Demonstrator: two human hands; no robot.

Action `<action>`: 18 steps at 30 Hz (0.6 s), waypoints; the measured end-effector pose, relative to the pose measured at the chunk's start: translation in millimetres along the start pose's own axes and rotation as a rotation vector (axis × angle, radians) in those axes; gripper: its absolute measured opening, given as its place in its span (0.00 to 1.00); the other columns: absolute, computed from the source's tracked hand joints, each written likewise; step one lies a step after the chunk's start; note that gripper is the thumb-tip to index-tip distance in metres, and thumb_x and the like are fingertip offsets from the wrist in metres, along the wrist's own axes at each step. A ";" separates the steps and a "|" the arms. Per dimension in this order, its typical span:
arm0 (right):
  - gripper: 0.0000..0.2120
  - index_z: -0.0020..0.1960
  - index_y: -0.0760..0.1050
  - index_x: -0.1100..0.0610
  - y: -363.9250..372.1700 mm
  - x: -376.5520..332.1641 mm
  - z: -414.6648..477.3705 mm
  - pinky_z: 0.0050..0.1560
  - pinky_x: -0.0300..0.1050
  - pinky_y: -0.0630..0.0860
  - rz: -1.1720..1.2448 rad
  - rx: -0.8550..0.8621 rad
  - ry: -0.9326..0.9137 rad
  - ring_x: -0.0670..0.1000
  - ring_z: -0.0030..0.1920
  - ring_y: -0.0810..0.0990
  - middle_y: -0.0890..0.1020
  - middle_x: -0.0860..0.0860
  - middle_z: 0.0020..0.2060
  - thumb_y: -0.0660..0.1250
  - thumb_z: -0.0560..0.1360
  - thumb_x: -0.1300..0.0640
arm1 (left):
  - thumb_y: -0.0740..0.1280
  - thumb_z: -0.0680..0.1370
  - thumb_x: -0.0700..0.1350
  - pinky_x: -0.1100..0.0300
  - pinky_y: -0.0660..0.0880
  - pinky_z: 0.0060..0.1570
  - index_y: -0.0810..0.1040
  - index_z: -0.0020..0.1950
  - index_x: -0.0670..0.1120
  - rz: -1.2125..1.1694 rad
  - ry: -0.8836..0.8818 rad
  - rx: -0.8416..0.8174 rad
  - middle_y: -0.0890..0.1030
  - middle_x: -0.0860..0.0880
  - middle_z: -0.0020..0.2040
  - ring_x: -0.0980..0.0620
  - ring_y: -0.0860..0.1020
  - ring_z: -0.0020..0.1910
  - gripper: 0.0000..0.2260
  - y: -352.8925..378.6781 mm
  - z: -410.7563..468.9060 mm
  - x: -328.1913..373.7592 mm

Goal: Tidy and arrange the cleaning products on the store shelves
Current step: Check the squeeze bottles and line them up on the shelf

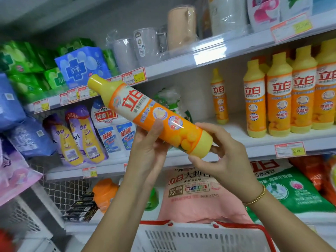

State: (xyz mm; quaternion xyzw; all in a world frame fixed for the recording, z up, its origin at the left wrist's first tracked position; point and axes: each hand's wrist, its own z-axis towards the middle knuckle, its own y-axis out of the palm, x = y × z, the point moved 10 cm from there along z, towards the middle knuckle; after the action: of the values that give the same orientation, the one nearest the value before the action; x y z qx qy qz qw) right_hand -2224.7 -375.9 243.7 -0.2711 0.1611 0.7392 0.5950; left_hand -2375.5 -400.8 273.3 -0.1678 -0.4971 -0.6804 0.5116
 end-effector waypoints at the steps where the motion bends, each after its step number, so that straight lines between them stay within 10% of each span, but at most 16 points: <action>1: 0.25 0.61 0.73 0.50 1.6 3.6 1.2 0.47 0.38 0.79 0.119 -0.015 0.053 0.47 0.51 0.80 0.80 0.43 0.51 0.72 0.65 0.51 | 0.84 0.51 0.51 0.55 0.80 0.43 0.71 0.65 0.46 -0.014 -0.008 -0.022 0.83 0.46 0.53 0.49 0.83 0.51 0.45 0.9 1.1 0.7; 6: 0.30 0.53 0.77 0.61 41.0 36.6 -10.7 0.31 0.40 0.79 0.955 -0.249 0.562 0.52 0.31 0.80 0.81 0.60 0.37 0.77 0.60 0.41 | 0.82 0.58 0.50 0.53 0.78 0.51 0.74 0.63 0.51 0.096 -0.025 -0.236 0.81 0.44 0.59 0.46 0.80 0.57 0.36 15.2 -0.1 8.6; 10: 0.33 0.57 0.76 0.62 53.3 44.8 -24.7 0.36 0.42 0.82 1.104 -0.337 0.726 0.56 0.35 0.82 0.81 0.67 0.41 0.75 0.63 0.40 | 0.80 0.61 0.48 0.53 0.78 0.51 0.70 0.67 0.49 0.192 -0.045 -0.297 0.81 0.44 0.60 0.44 0.80 0.57 0.37 23.4 -5.3 8.6; 14: 0.21 0.60 0.74 0.55 27.2 30.7 -9.5 0.47 0.45 0.81 0.510 -0.314 0.502 0.54 0.47 0.83 0.83 0.56 0.50 0.68 0.72 0.45 | 0.83 0.54 0.51 0.54 0.80 0.43 0.77 0.54 0.48 0.223 -0.045 -0.153 0.83 0.44 0.52 0.48 0.83 0.51 0.32 5.3 -2.2 11.0; 18: 0.33 0.66 0.65 0.42 28.5 1.4 -0.2 0.49 0.37 0.75 -0.430 -0.396 0.159 0.43 0.51 0.77 0.77 0.41 0.54 0.72 0.65 0.38 | 0.74 0.61 0.49 0.57 0.80 0.39 0.76 0.50 0.48 0.362 -0.006 0.013 0.85 0.51 0.42 0.54 0.84 0.44 0.19 -4.8 -5.5 15.1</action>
State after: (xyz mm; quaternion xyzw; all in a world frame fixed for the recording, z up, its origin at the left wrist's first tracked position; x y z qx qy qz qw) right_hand -2252.4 -381.7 240.4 -0.4666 -0.0012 0.5898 0.6591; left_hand -2384.4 -413.5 279.5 -0.2531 -0.4647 -0.5735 0.6253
